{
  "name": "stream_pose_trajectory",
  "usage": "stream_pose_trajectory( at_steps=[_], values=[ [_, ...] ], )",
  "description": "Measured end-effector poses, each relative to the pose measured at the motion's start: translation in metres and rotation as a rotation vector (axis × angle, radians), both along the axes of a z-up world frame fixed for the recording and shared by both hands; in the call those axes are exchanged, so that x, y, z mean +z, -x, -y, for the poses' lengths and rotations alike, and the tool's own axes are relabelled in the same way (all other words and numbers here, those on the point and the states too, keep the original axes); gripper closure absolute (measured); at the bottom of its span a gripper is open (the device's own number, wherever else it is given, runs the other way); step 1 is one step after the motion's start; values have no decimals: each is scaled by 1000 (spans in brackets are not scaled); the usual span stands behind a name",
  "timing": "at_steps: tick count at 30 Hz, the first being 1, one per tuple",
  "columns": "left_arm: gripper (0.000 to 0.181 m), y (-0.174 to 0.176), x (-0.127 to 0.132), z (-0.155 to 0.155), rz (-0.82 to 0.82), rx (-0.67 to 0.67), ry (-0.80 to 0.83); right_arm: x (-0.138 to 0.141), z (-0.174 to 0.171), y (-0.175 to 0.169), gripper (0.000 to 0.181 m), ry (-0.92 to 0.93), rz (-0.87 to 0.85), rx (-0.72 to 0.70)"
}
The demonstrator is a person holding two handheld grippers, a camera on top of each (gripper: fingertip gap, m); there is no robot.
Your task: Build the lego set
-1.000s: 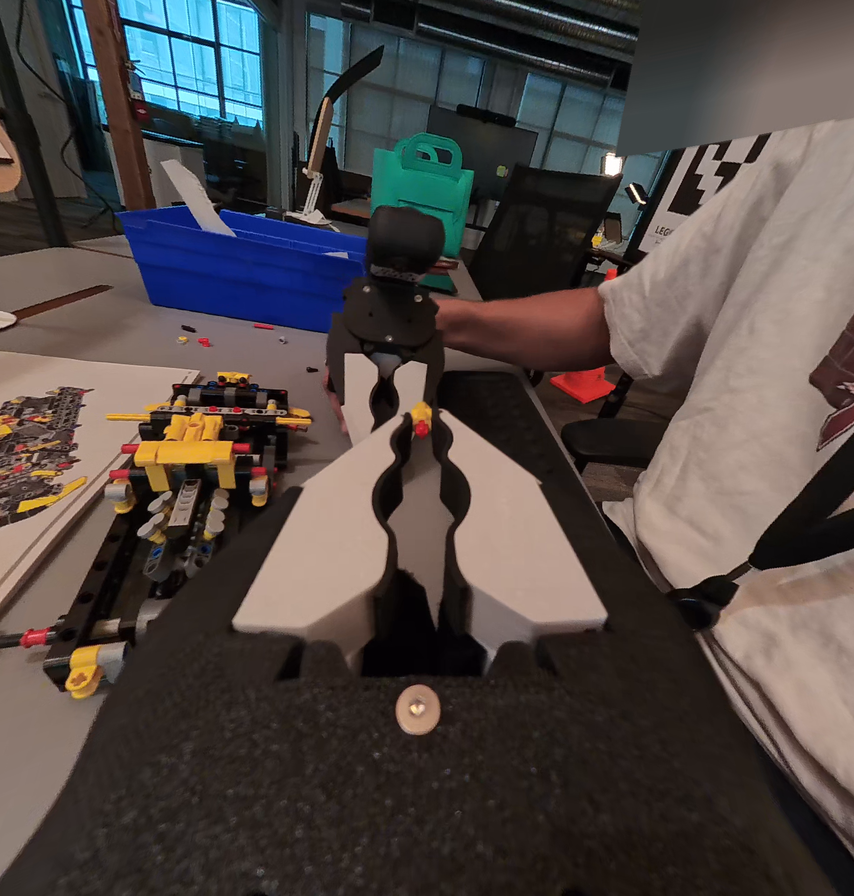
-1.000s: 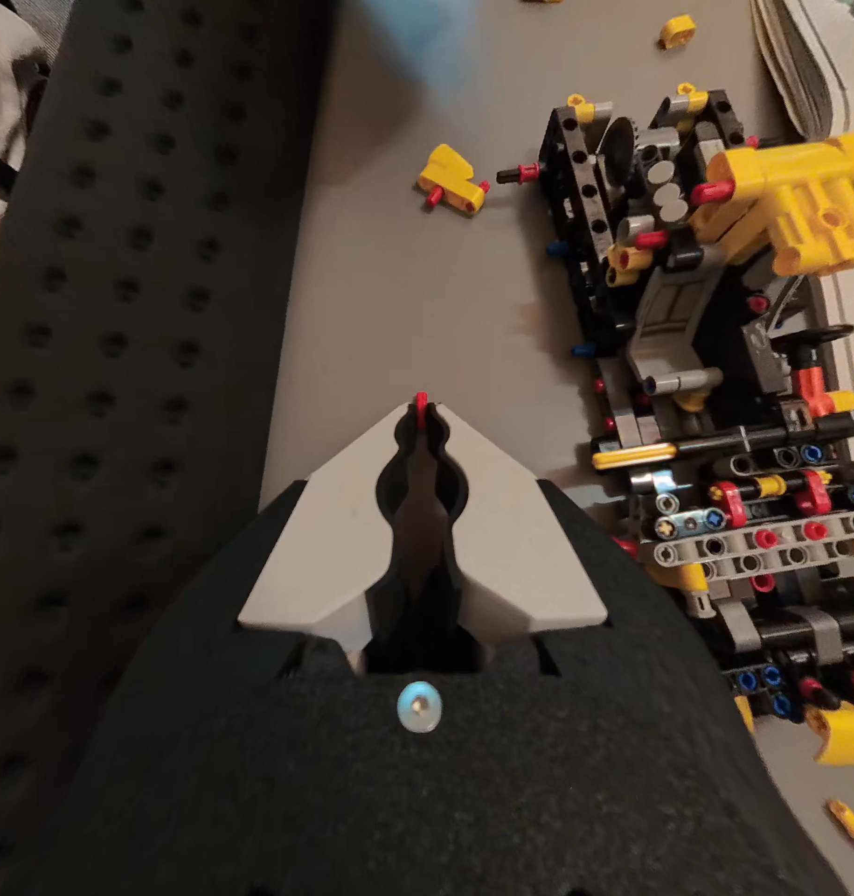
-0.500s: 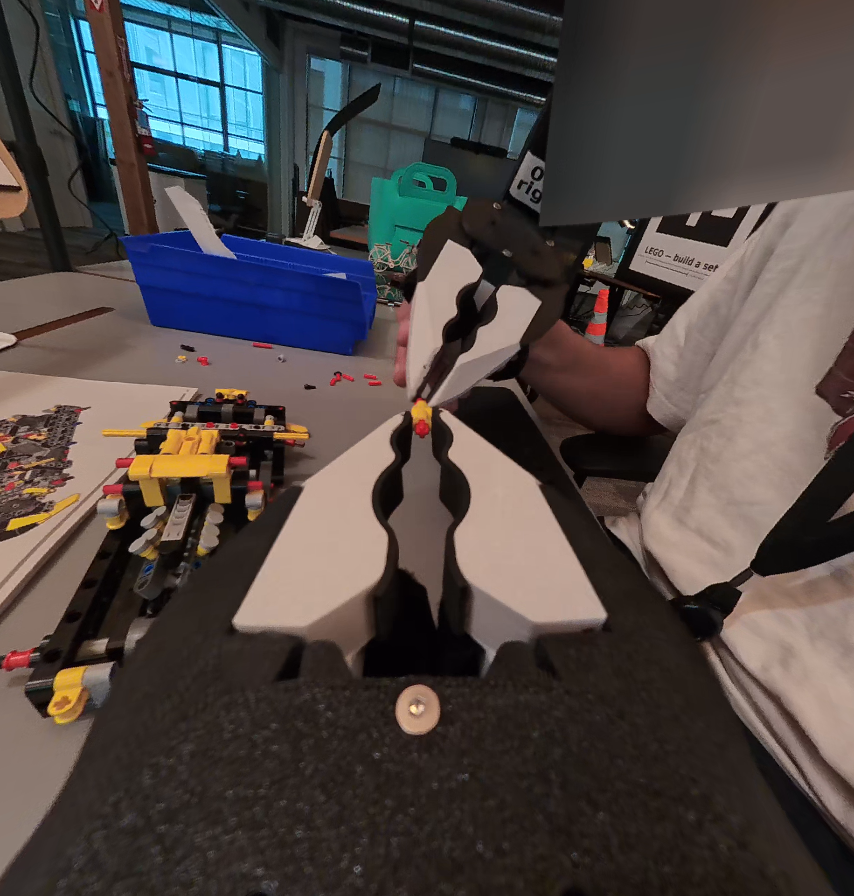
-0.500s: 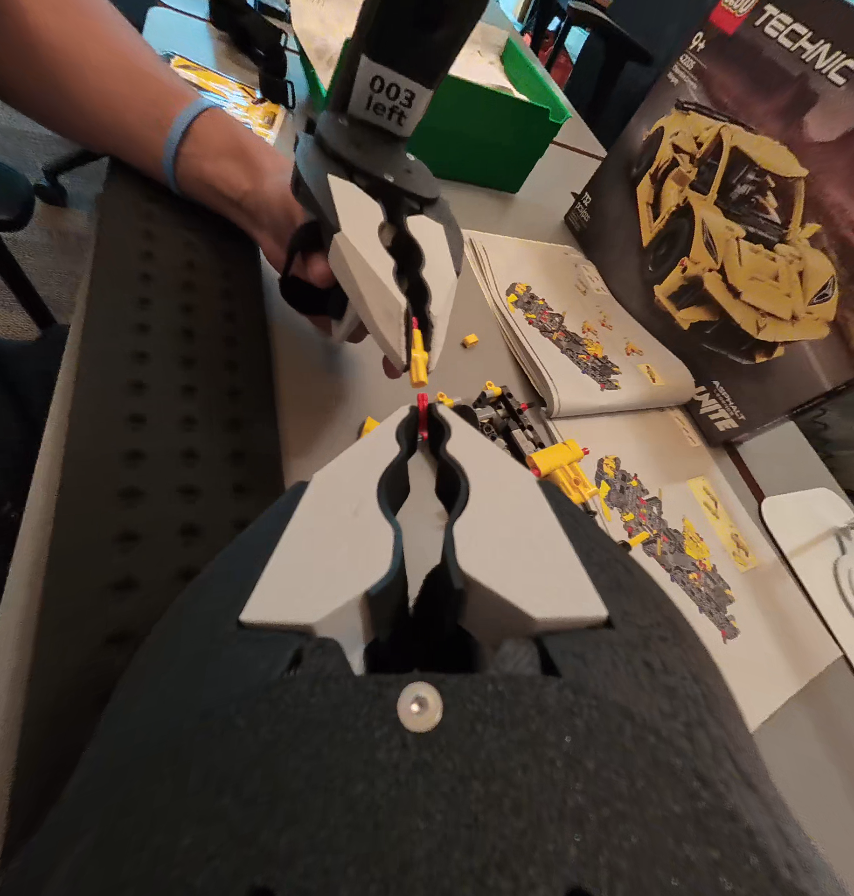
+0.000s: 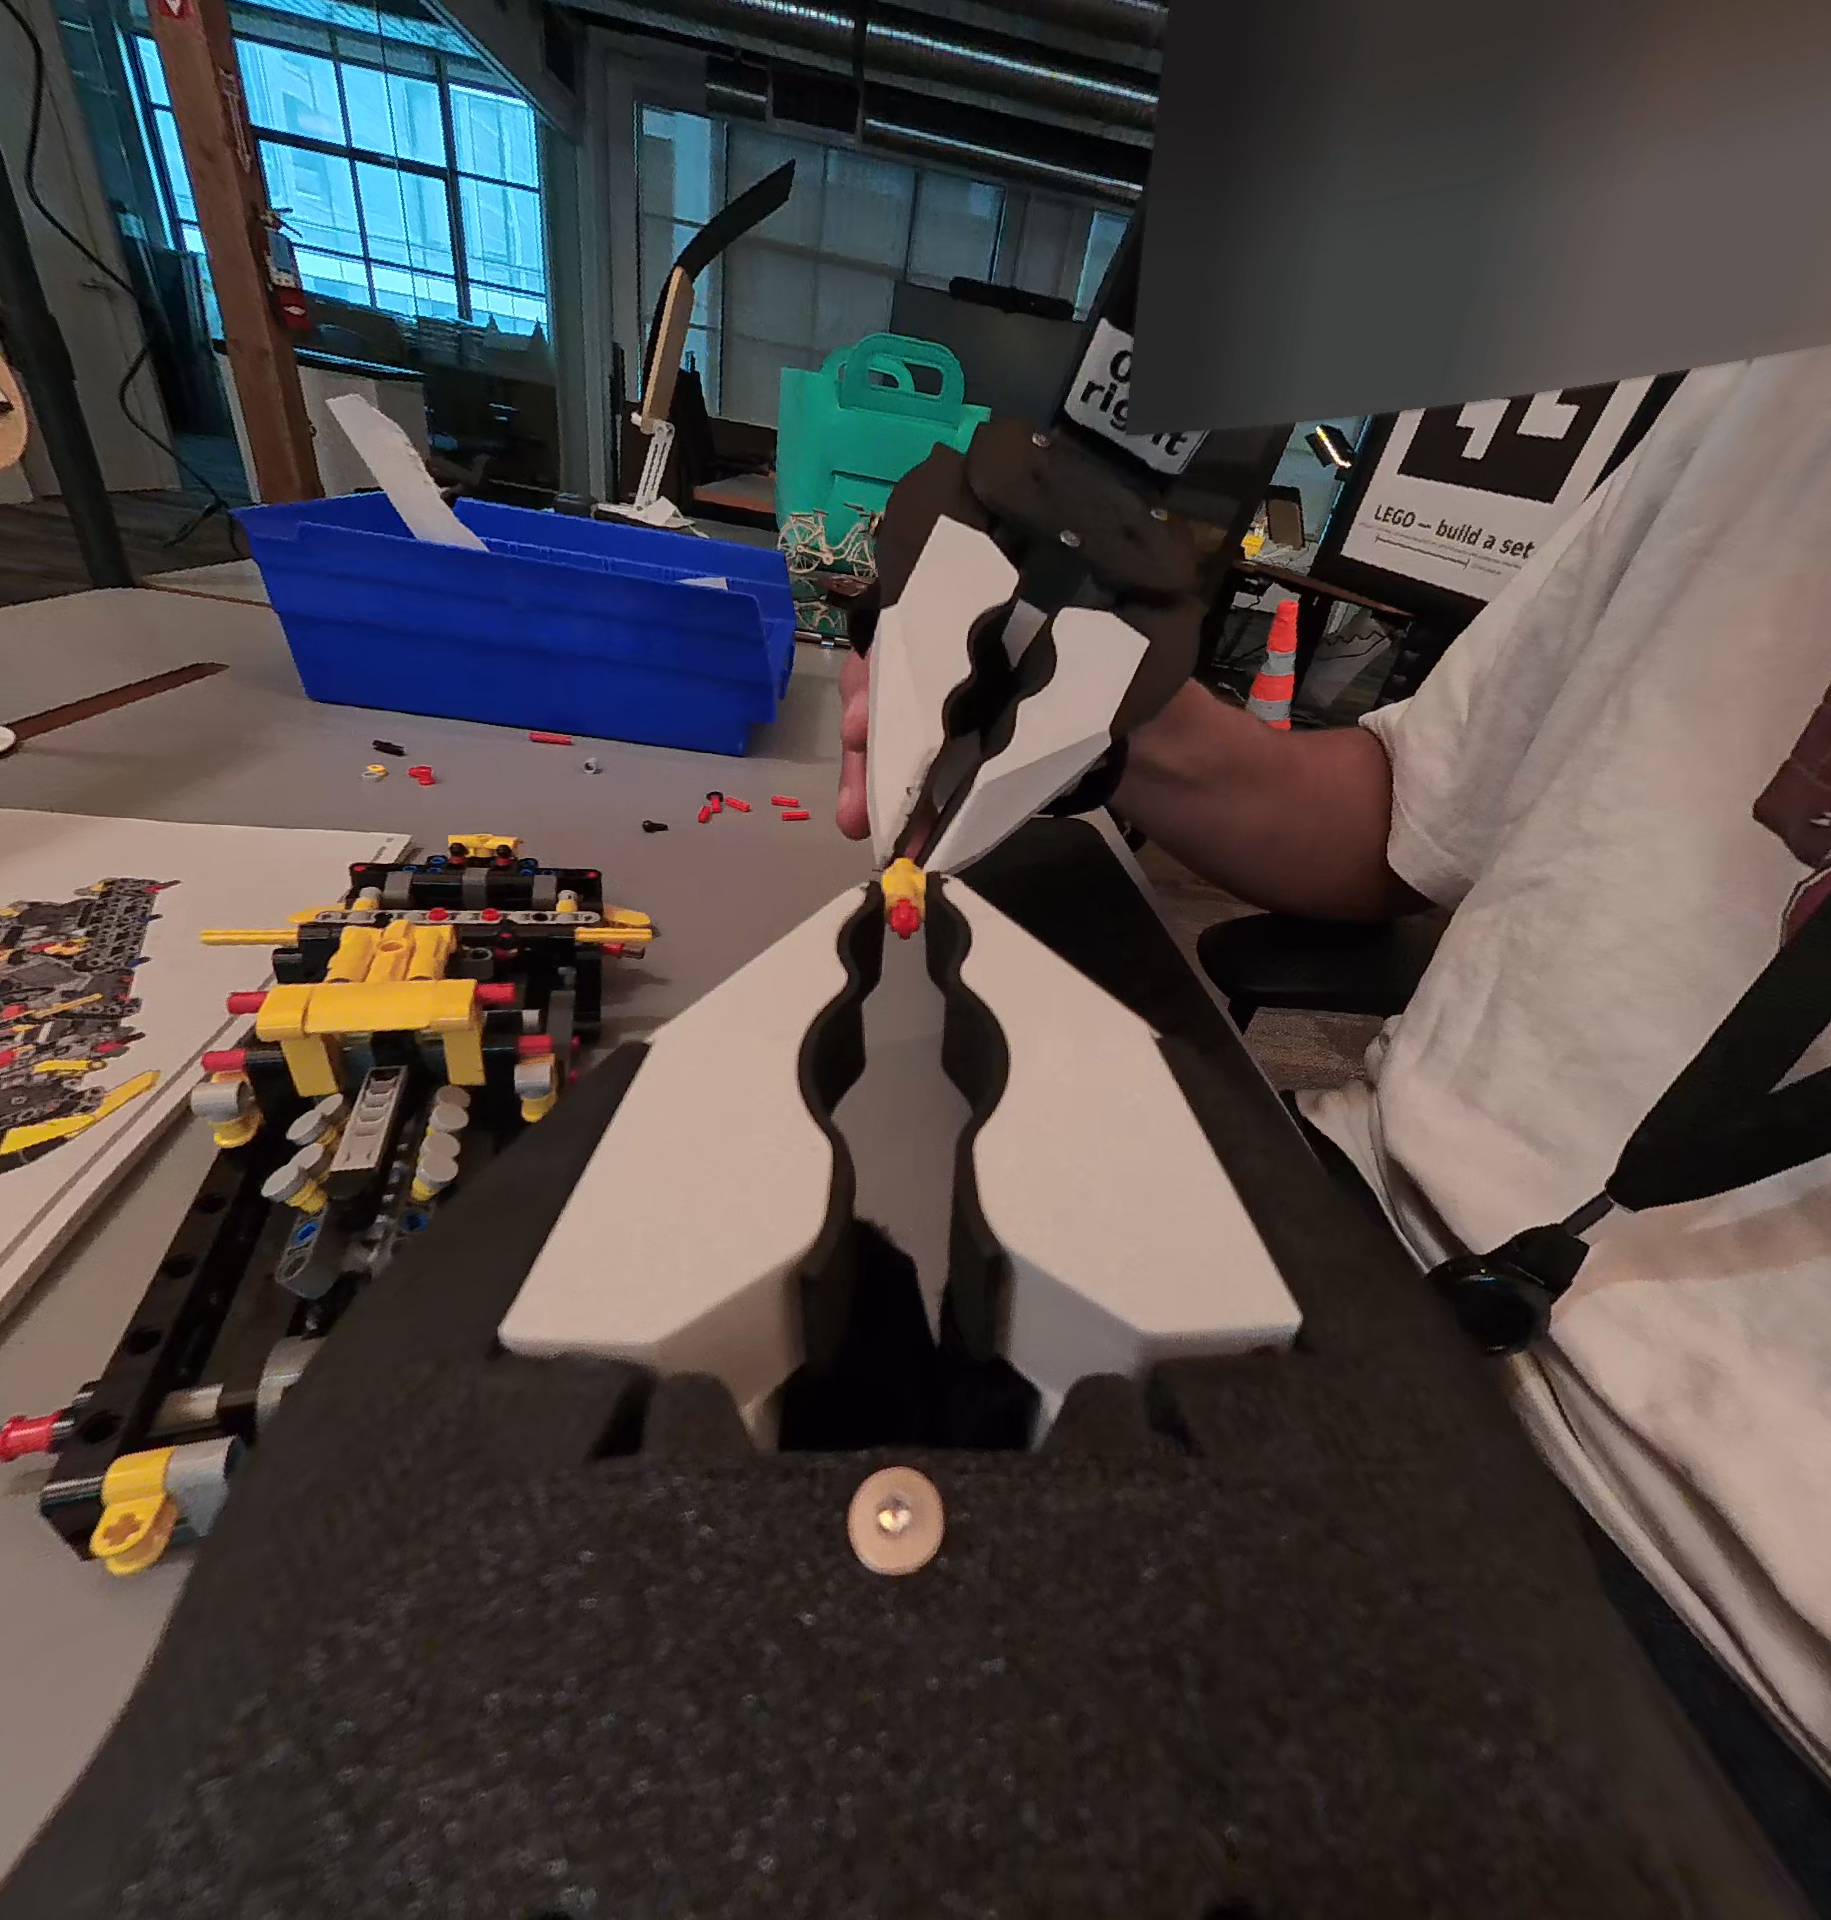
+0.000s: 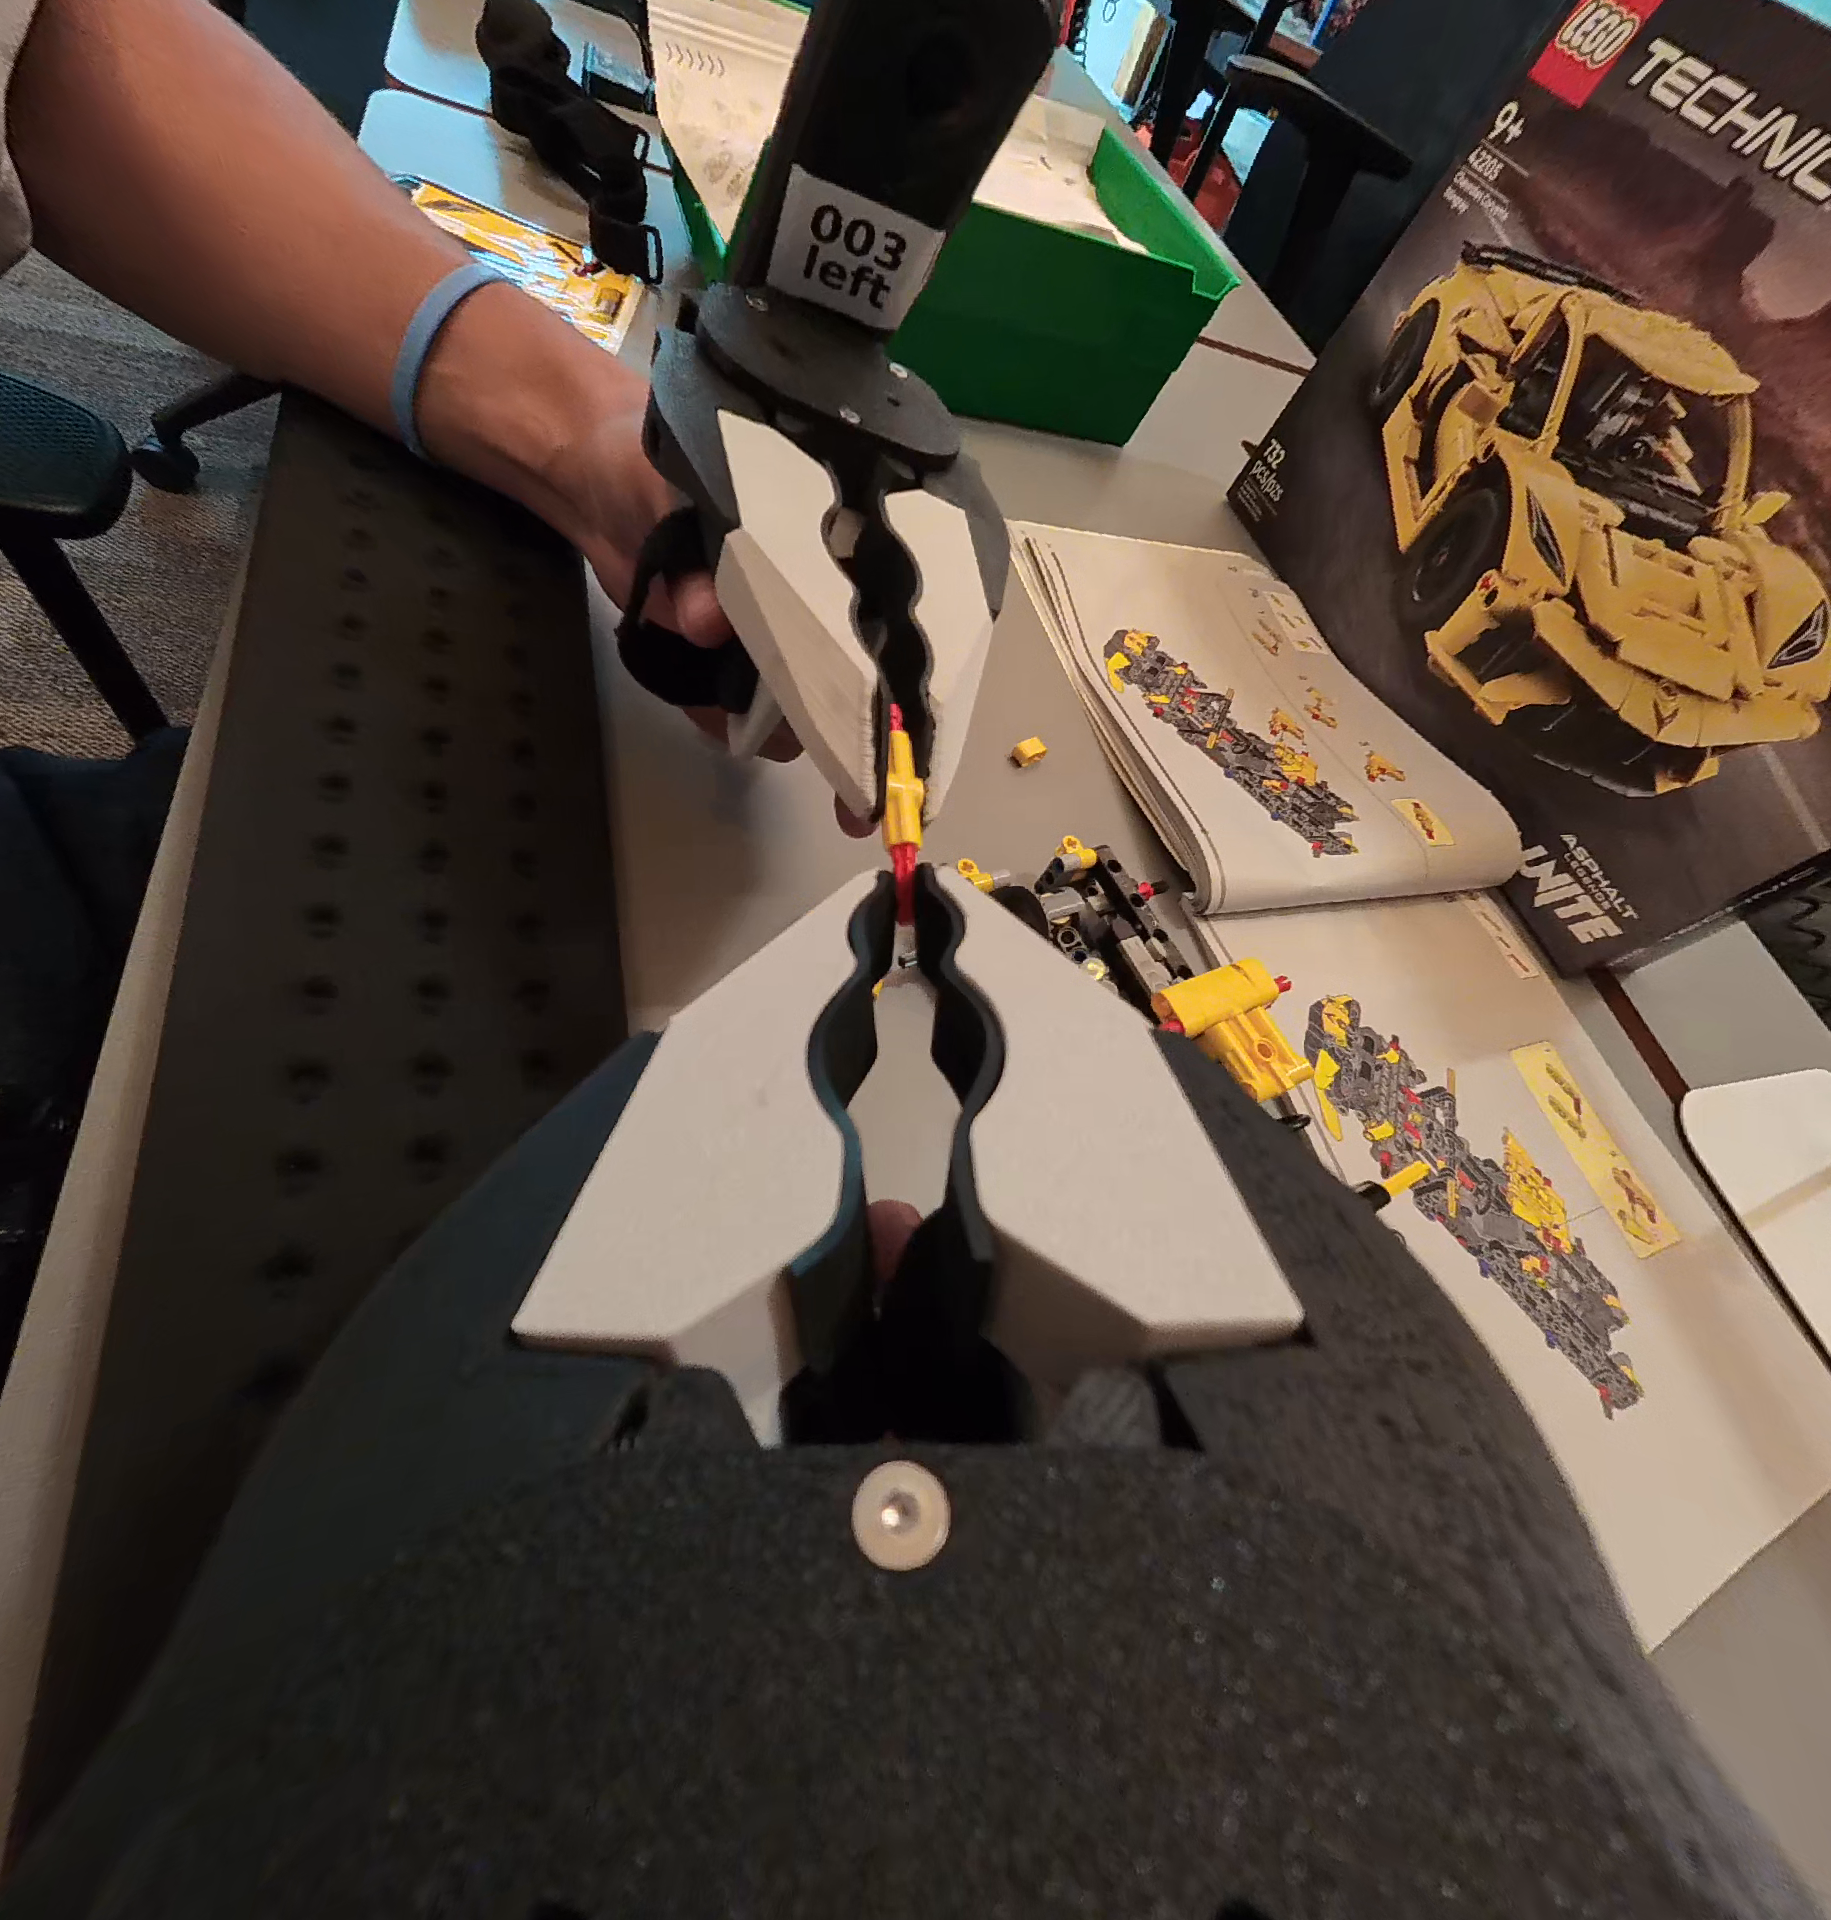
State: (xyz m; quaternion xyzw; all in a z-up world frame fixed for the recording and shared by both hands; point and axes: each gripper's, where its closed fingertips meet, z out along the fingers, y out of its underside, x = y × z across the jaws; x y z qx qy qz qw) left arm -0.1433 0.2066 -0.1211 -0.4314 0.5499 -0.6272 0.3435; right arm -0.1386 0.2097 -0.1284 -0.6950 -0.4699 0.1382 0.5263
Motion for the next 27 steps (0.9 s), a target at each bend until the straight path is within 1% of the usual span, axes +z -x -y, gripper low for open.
stream_pose_trajectory(
  at_steps=[8,12,17,22,24,27],
  values=[
    [173,1,-2,2,-7,-5,-11,-1,1,2,179,31,-22,2],
    [174,1,-5,3,-11,13,-91,-5,1,3,179,71,-51,-4],
    [174,-1,-11,2,-17,68,-223,-10,-1,2,179,117,-79,-22],
    [174,-2,-22,1,-64,90,-351,-23,-2,1,179,149,-39,-32],
    [173,-2,-23,0,-70,89,-355,-25,-3,1,179,162,-38,-30],
    [174,-1,-19,0,-55,78,-309,-20,-3,2,178,152,-55,-24]
  ],
)
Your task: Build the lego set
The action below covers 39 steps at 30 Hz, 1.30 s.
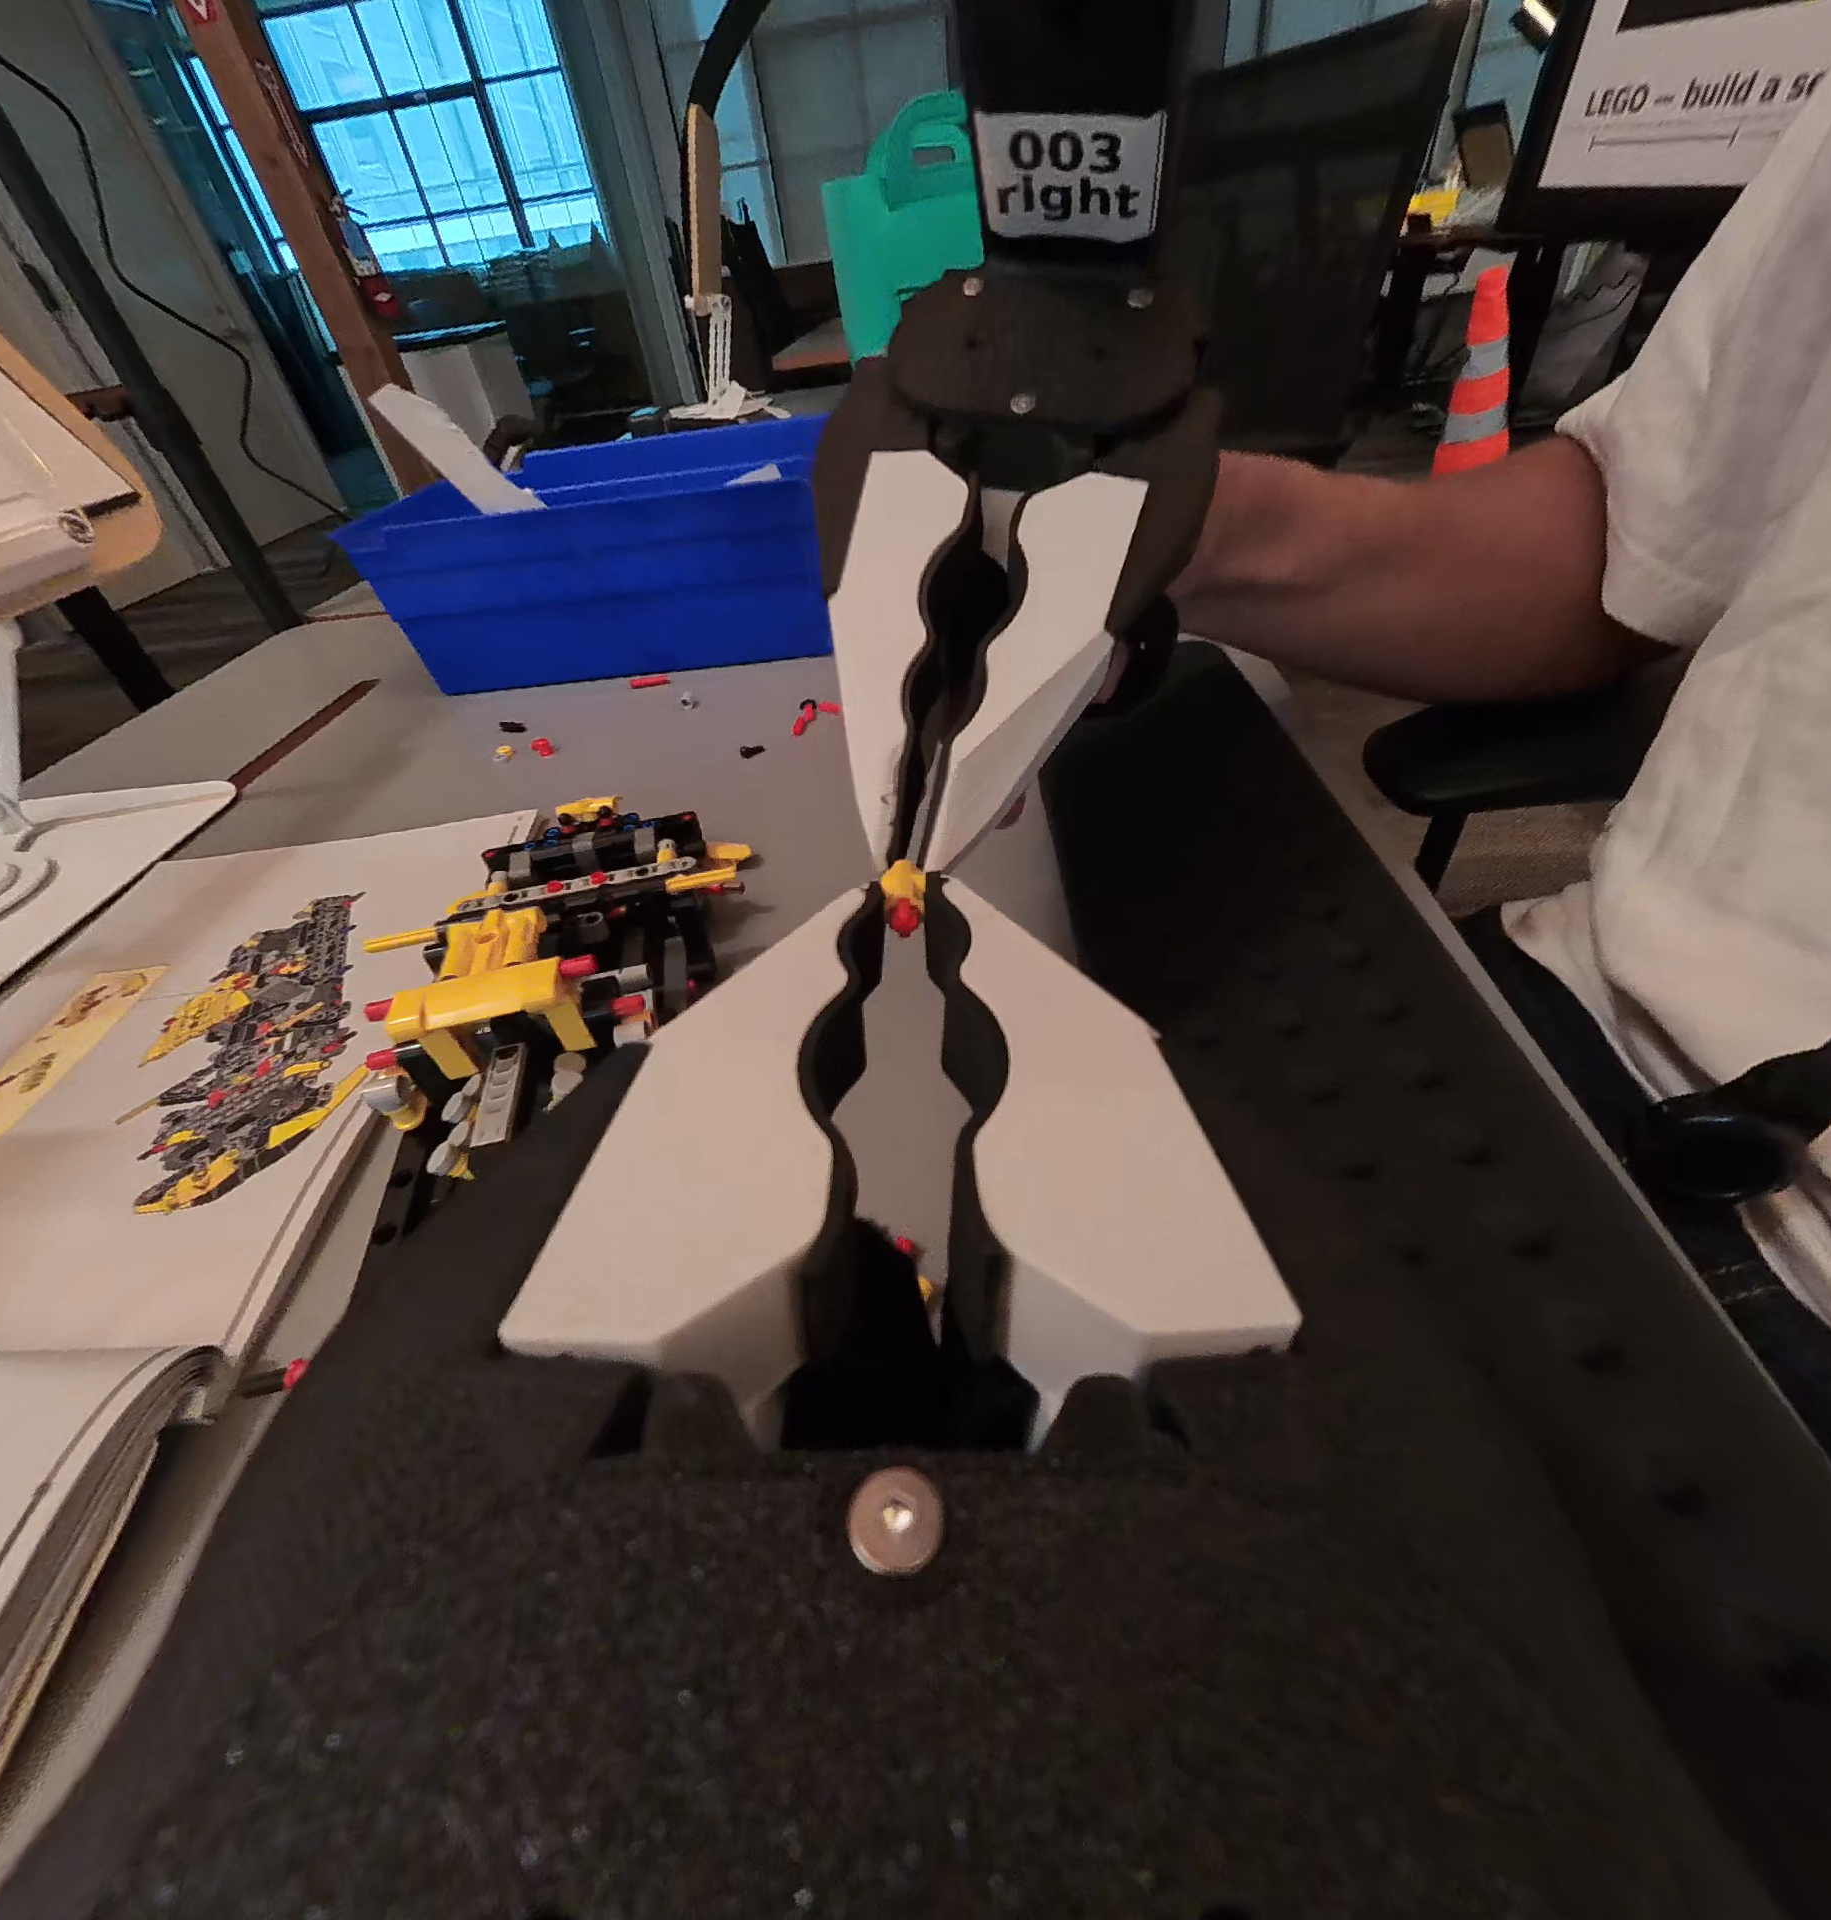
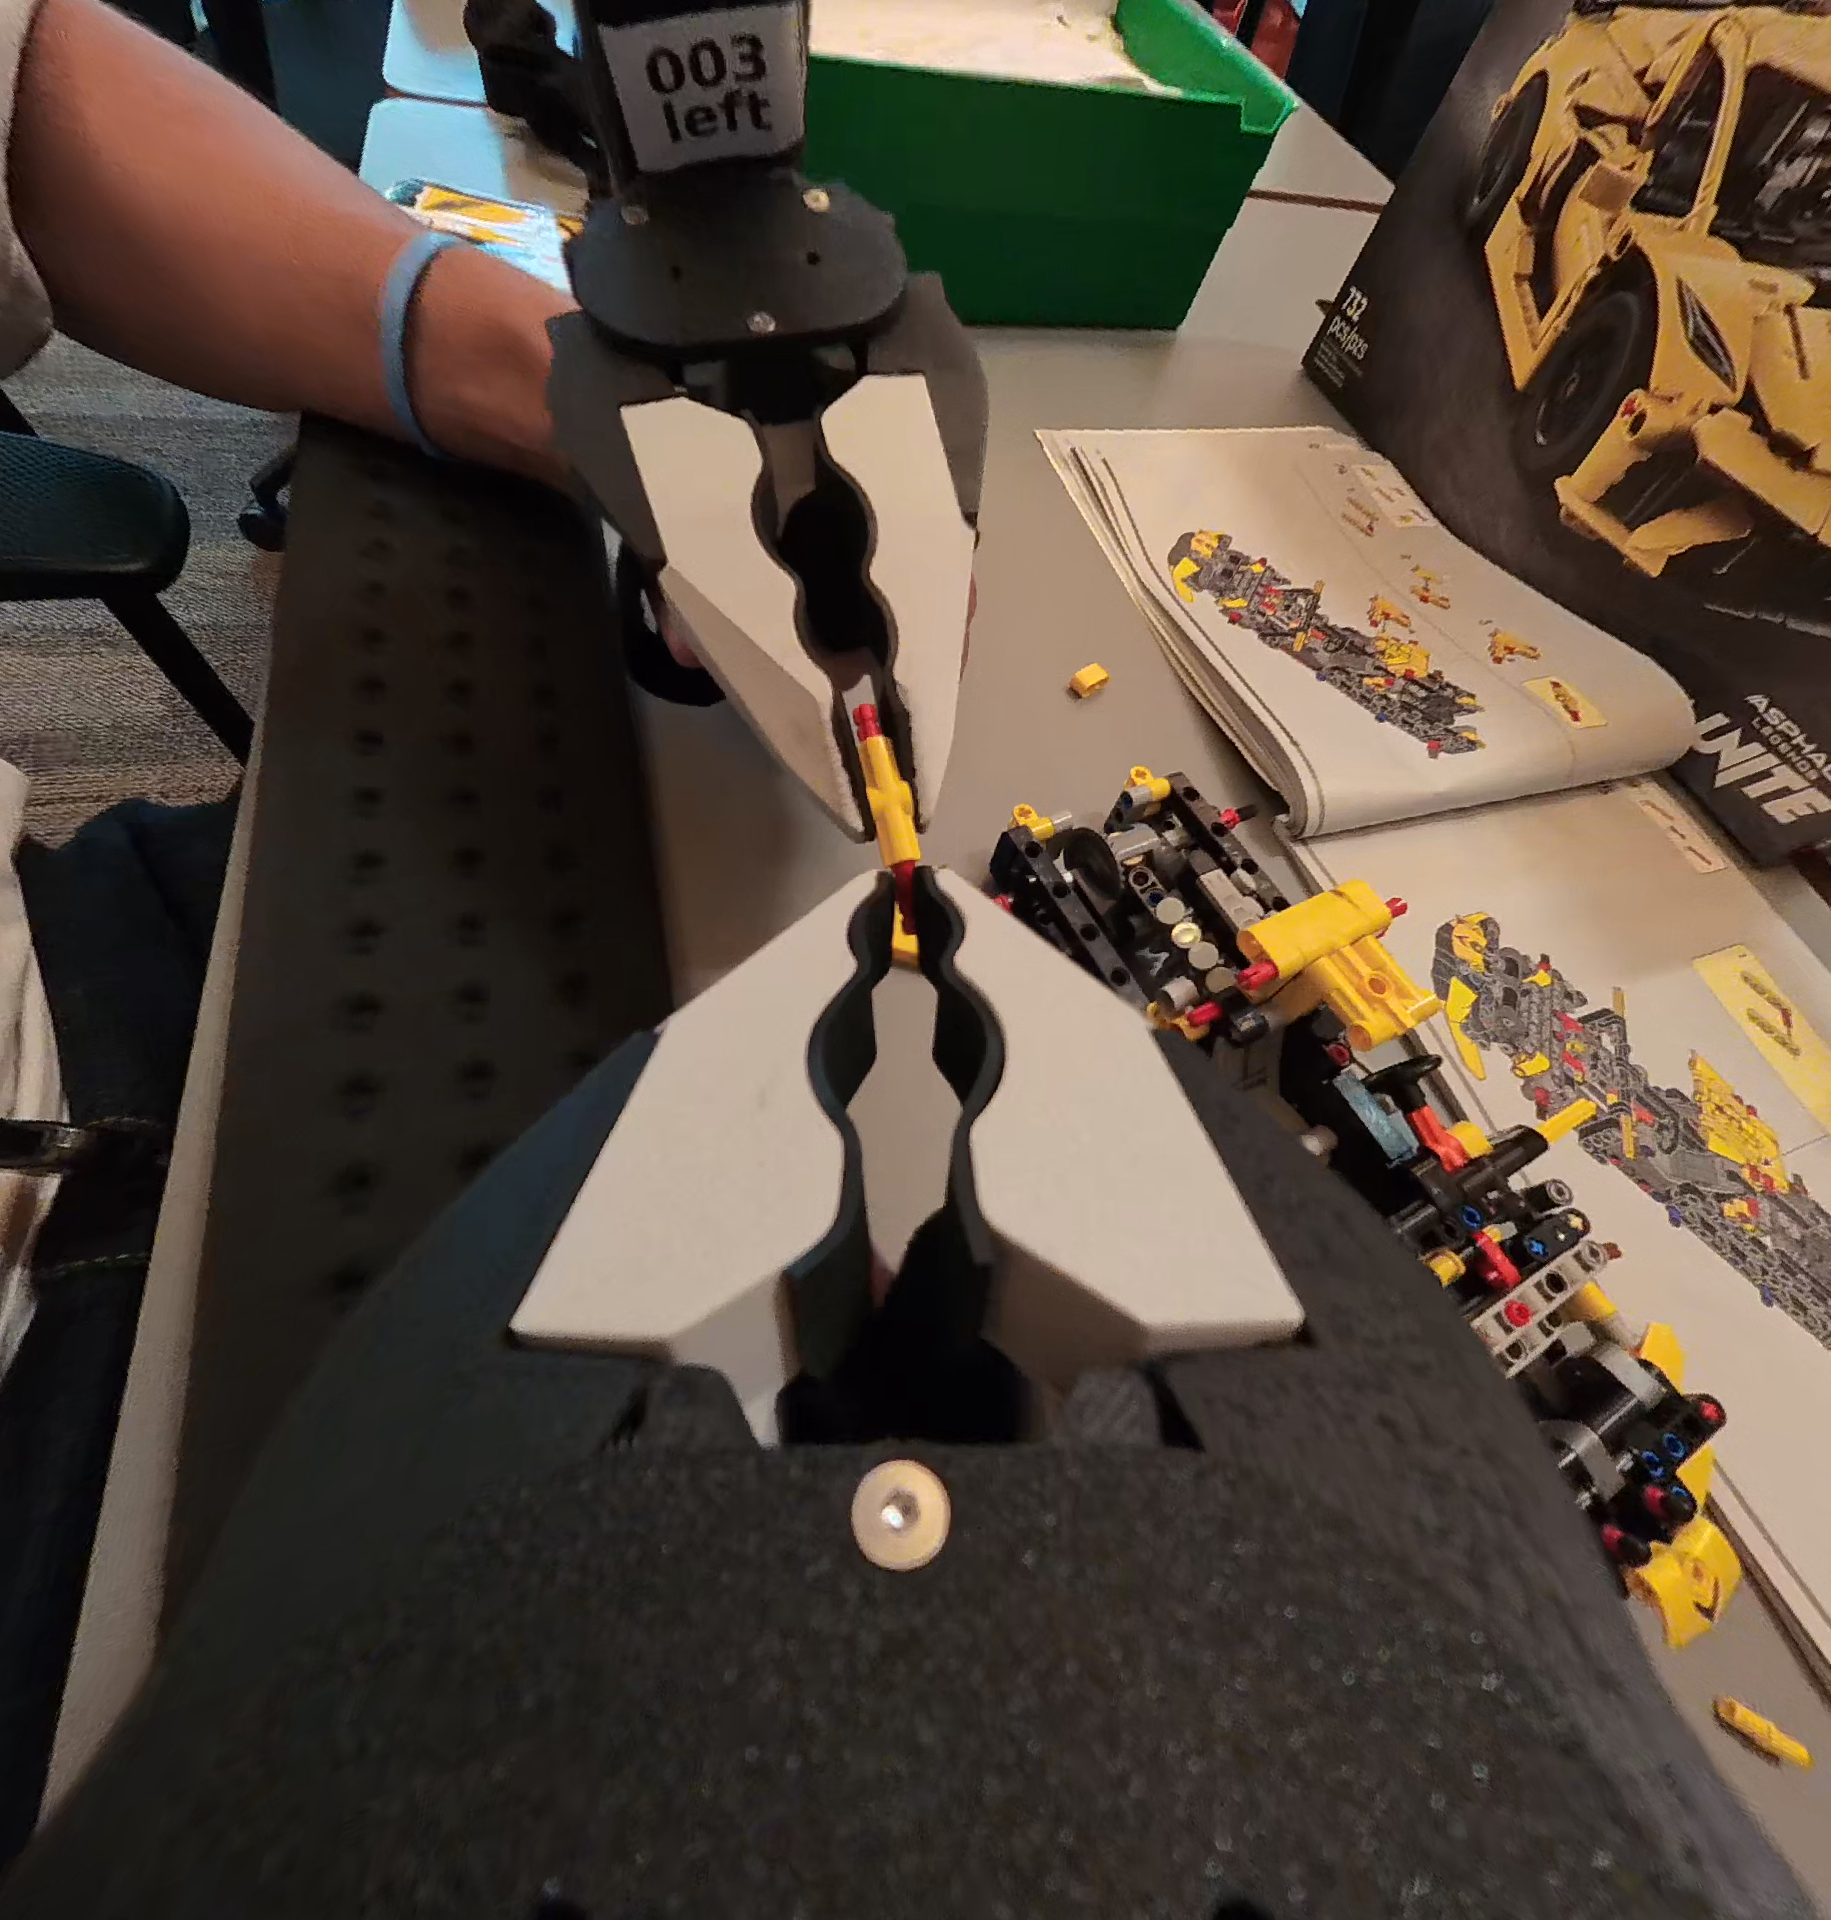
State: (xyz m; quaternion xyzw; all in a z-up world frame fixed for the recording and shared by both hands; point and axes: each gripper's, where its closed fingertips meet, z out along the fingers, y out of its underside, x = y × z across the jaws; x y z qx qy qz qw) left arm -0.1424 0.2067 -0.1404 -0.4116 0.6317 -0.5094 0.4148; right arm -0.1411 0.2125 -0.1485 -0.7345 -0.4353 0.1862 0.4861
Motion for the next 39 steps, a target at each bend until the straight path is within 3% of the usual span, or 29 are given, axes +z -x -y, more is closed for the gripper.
stream_pose_trajectory(
  at_steps=[8,18,24,39],
  values=[
    [174,1,9,3,32,-26,61,-1,2,-1,169,26,-19,-2],
    [173,2,9,7,25,-72,127,-1,6,0,178,-26,43,22],
    [174,0,-12,15,-49,-53,-106,-22,13,-4,178,31,203,39],
    [174,3,-38,21,-131,-69,-343,-46,18,-2,178,80,323,79]
  ],
)
